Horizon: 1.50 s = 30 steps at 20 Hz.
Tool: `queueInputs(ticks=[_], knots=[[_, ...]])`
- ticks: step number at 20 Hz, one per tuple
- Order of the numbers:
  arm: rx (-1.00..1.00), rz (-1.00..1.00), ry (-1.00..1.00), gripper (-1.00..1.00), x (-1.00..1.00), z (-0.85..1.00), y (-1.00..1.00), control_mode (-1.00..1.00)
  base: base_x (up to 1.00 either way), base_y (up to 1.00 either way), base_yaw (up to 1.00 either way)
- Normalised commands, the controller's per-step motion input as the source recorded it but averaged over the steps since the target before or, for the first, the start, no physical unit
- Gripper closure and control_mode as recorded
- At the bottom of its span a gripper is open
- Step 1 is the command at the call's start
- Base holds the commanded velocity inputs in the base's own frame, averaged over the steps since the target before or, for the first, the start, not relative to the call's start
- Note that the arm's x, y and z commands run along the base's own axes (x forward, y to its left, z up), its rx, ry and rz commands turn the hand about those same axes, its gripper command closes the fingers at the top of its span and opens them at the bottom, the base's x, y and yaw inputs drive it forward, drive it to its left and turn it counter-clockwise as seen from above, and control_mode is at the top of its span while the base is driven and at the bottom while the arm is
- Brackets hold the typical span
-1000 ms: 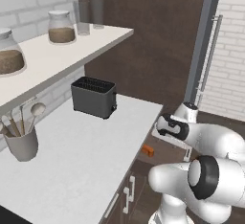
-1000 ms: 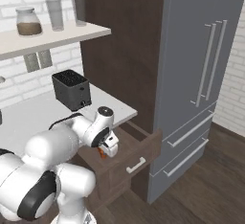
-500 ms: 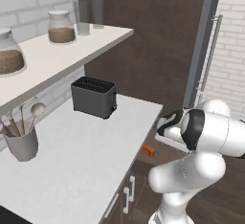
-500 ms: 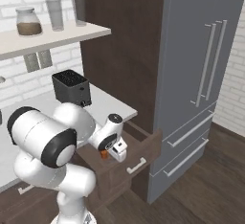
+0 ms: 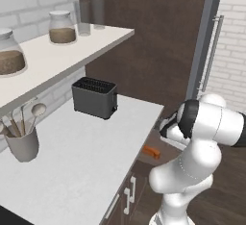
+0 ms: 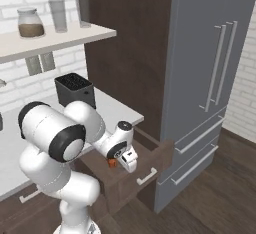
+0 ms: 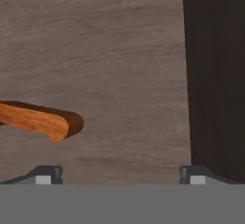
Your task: Pick up the knife from the drawer and place it on the cutting board. Then place the meat from the plate to the cutting board.
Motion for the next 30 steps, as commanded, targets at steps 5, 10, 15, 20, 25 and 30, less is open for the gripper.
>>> queueInputs(ticks=[5, 10, 15, 20, 25, 30], knots=[[-0.13, -0.04, 0.00, -1.00, -0.99, -0.07, -1.00, -1.00, 0.00, 0.00, 0.00], [-0.07, 0.00, 0.00, -1.00, -0.64, 0.31, -0.77, -1.00, 0.00, 0.00, 0.00], [0.05, 0.30, 0.04, -1.00, 0.75, 0.82, 0.01, -1.00, 0.00, 0.00, 0.00], [0.04, 0.56, 0.20, -1.00, 0.60, 0.21, 0.04, -1.00, 0.00, 0.00, 0.00], [0.01, 0.53, 0.17, -1.00, 0.28, -0.16, 0.16, -1.00, 0.00, 0.00, 0.00], [0.00, 0.30, 0.01, -1.00, 0.15, -0.36, 0.17, -1.00, 0.00, 0.00, 0.00]])
